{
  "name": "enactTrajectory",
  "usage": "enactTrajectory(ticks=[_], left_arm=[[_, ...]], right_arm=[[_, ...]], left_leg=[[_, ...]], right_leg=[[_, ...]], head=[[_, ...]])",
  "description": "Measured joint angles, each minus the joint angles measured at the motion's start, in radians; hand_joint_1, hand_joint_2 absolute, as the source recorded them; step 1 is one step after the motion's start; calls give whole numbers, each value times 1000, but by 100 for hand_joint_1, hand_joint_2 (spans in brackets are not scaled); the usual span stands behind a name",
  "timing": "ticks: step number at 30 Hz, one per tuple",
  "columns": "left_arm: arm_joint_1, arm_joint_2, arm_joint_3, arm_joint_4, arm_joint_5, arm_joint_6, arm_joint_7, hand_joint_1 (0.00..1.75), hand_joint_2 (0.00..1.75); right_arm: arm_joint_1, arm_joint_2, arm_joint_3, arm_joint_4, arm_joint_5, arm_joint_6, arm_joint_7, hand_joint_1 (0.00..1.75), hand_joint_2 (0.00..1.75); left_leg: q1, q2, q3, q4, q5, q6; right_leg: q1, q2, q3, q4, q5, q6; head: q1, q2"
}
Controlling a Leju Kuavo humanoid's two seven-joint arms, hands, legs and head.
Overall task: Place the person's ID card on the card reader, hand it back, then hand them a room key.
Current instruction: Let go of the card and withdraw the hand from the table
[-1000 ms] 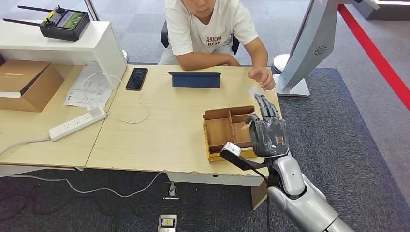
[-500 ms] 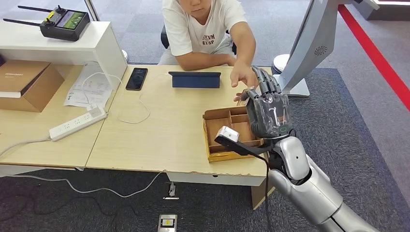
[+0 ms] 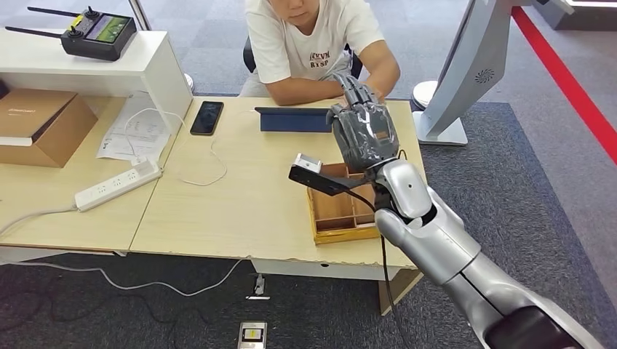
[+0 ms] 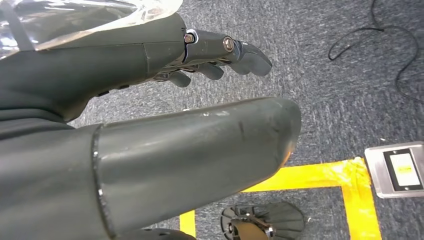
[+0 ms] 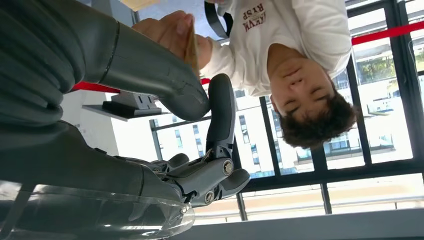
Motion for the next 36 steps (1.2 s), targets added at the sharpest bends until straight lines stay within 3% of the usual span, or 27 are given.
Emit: enactTrajectory(ticks=[2, 3, 6, 7, 17, 24, 30, 36], left_arm=[[-1, -1, -3, 0, -2, -4, 4, 0, 0], [-1, -1, -4, 0, -3, -7, 5, 0, 0], [-1, -1, -6, 0, -9, -11, 8, 0, 0], [-1, -1, -6, 0, -11, -12, 9, 0, 0], [1, -2, -8, 0, -19, -11, 10, 0, 0], [12, -5, -8, 0, -4, 8, -12, 0, 0], [35, -4, -4, 0, 23, 19, -39, 0, 0], [54, -4, 3, 2, 49, 23, -49, 0, 0]], right_arm=[[-18, 19, 12, 45, -10, 1, -3, 156, 175], [-28, 27, 18, 67, -15, 2, -3, 131, 175], [-50, 47, 31, 125, -29, 0, -5, 19, 175], [-55, 53, 35, 141, -32, -2, -6, 0, 175], [-77, 80, 68, 226, -80, -97, -21, 0, 175], [-50, 76, 56, 180, -273, -250, -68, 0, 175], [69, 39, 4, 0, -436, -333, -107, 0, 175], [252, -11, -96, -242, -540, -350, -149, 0, 175]], left_leg=[[0, 0, 0, 0, 0, 0], [0, 0, 0, 0, 0, 0], [0, 0, 0, 0, 0, 0], [0, 0, 0, 0, 0, 0], [0, 0, 0, 0, 0, 0], [0, 0, 1, 1, 0, 0], [0, 0, 2, 1, 0, 0], [0, 0, 2, 1, -1, 0]], right_leg=[[0, 0, 0, 0, 0, 0], [0, 0, 0, 0, 0, 0], [0, 0, 0, 0, 0, 0], [0, 0, 0, 0, 0, 0], [0, 0, 0, 0, 0, 0], [0, 0, 0, 0, 0, 0], [0, 1, 0, -1, 0, 0], [0, 1, 0, -1, 0, 0]], head=[[0, 0], [0, 0], [0, 0], [0, 0], [0, 0], [0, 0], [0, 0], [0, 0]])
